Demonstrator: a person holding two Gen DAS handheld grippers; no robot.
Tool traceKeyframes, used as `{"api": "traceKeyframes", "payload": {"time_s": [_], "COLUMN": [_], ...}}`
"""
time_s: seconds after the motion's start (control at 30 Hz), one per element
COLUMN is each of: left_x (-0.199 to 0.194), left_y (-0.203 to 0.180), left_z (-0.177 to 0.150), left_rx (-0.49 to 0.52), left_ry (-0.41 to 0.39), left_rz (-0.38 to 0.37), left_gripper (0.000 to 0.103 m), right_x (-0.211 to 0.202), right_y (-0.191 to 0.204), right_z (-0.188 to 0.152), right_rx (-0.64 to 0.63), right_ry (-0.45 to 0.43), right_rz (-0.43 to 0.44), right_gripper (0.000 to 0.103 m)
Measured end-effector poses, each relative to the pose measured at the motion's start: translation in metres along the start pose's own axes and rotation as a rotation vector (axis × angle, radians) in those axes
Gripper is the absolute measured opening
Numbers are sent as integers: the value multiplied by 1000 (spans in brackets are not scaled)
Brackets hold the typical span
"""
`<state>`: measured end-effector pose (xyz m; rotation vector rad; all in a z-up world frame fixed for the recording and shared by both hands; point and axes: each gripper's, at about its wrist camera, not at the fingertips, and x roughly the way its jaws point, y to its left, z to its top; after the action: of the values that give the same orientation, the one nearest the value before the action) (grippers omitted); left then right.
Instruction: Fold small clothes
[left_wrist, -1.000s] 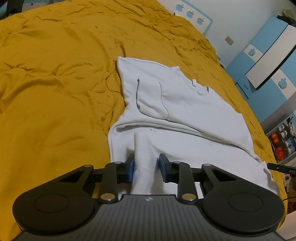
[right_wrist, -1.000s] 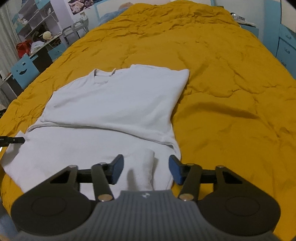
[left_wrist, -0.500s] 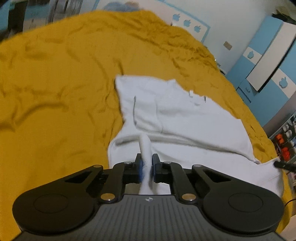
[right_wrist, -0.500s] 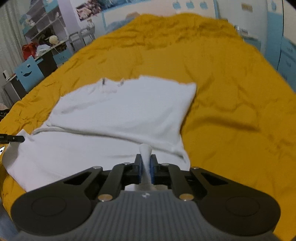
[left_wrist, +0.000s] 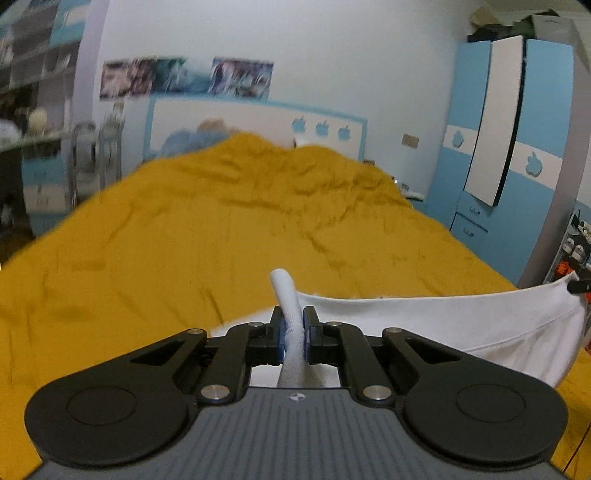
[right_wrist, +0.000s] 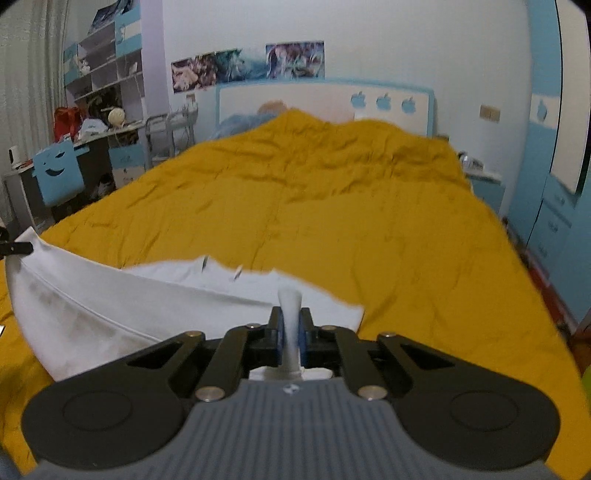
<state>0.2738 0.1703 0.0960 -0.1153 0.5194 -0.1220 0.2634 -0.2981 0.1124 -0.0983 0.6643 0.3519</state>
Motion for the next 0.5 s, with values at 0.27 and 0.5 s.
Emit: {"api": "traceKeyframes", "payload": {"time_s": [0.27,0.5], "left_x": [61,130], "left_y": [0,15], "left_z": [47,45], "left_rx": [16,-39], "left_ry": [-62,-35], "left_rz": [42,59], "left_gripper": [10,10], "right_x": [32,113], "right_y": [-15,-35], "right_z": [58,85], "right_rx": [20,56], "right_ry": [-105,-119], "right_rz": [-59,-92], "right_gripper": [1,1]}}
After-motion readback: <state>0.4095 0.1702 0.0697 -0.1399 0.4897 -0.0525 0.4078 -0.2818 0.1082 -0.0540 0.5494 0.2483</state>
